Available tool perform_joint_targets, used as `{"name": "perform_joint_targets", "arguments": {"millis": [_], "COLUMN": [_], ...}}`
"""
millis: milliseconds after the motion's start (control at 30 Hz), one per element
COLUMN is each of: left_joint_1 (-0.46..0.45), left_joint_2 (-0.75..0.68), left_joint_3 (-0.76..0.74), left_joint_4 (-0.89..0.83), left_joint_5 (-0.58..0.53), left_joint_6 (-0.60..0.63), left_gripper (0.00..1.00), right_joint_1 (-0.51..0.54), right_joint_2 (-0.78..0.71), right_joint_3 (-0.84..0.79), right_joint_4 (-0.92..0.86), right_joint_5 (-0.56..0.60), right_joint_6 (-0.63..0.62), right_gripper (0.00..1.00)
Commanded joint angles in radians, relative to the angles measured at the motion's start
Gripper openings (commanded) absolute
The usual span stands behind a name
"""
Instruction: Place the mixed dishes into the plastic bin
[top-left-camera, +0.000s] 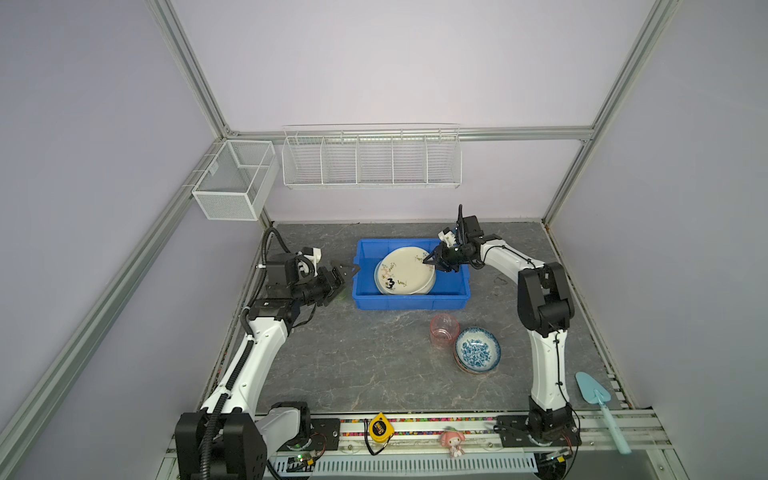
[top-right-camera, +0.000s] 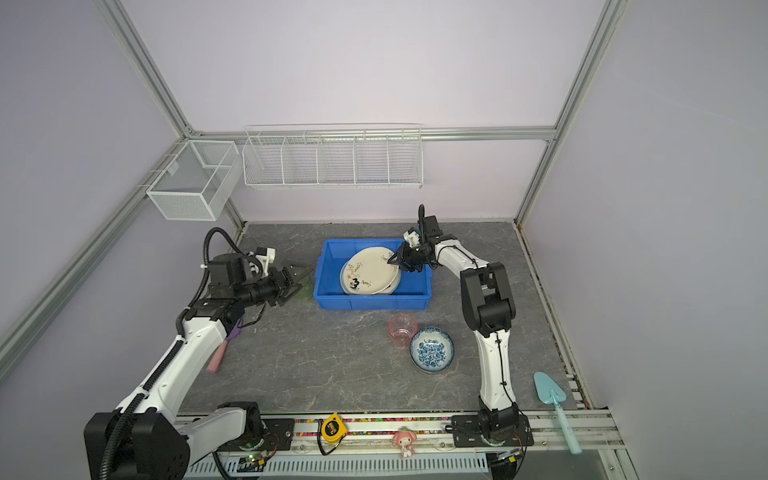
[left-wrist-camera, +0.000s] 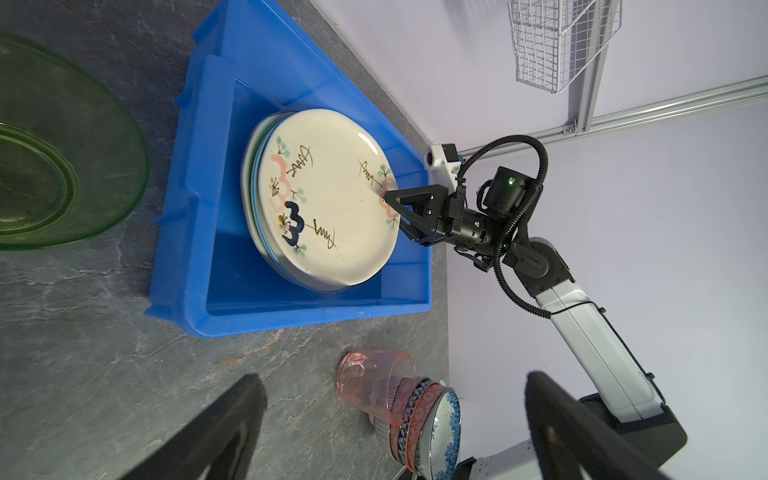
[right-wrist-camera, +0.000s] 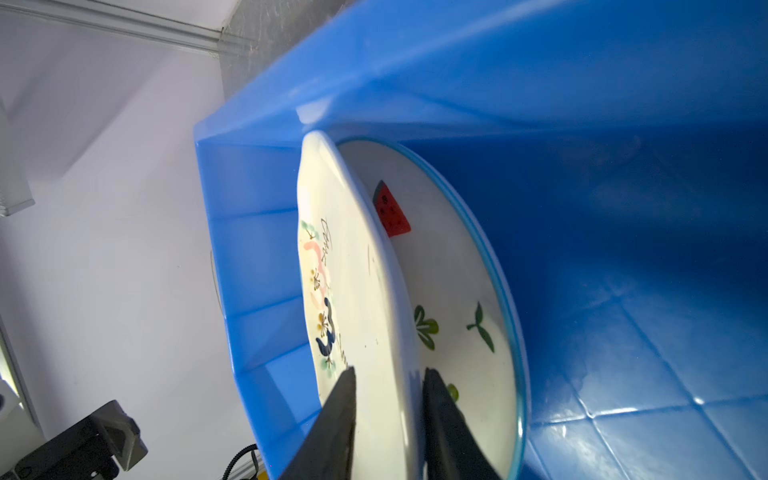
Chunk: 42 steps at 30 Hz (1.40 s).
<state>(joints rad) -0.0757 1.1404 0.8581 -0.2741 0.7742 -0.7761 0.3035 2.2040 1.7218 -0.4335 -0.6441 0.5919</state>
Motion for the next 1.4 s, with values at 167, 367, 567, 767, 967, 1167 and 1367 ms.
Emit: {"name": "perform_joint_targets", "arguments": {"millis": [167, 367, 567, 767, 967, 1167, 1367], "left_joint_1": [0.007, 0.007, 0.006, 0.007, 0.006, 0.006, 0.007], "left_joint_2": [-0.01, -0.009, -0.007, -0.013, -0.024, -0.025, -0.023], "left_joint_3": [-0.014, -0.022, -0.021, -0.019, -0.02, -0.02, -0.022], "left_joint_4": [0.019, 0.024, 0.028, 0.015, -0.009, -0.009, -0.01], "left_joint_5": [-0.01, -0.012, -0.009, -0.017, -0.029, -0.031, -0.032], "left_joint_6": [0.0, -0.003, -0.005, 0.003, 0.02, 0.02, 0.022], "left_gripper": [0.97, 0.97, 0.97, 0.97, 0.97, 0.97, 0.97], "right_joint_1": [0.002, 0.018, 0.04, 0.062, 0.08, 0.092, 0.096], "right_joint_2": [-0.028, -0.054, -0.071, -0.086, -0.095, -0.103, -0.1], "right_joint_3": [-0.01, -0.001, 0.002, 0.005, 0.015, 0.021, 0.022], "right_joint_4": [-0.073, -0.134, -0.176, -0.202, -0.206, -0.203, -0.228], "right_joint_5": [0.097, 0.196, 0.29, 0.359, 0.379, 0.381, 0.41], "right_joint_6": [-0.088, -0.139, -0.168, -0.186, -0.208, -0.214, -0.214], "right_gripper": [0.47, 0.57, 0.63, 0.68, 0.7, 0.7, 0.71]}}
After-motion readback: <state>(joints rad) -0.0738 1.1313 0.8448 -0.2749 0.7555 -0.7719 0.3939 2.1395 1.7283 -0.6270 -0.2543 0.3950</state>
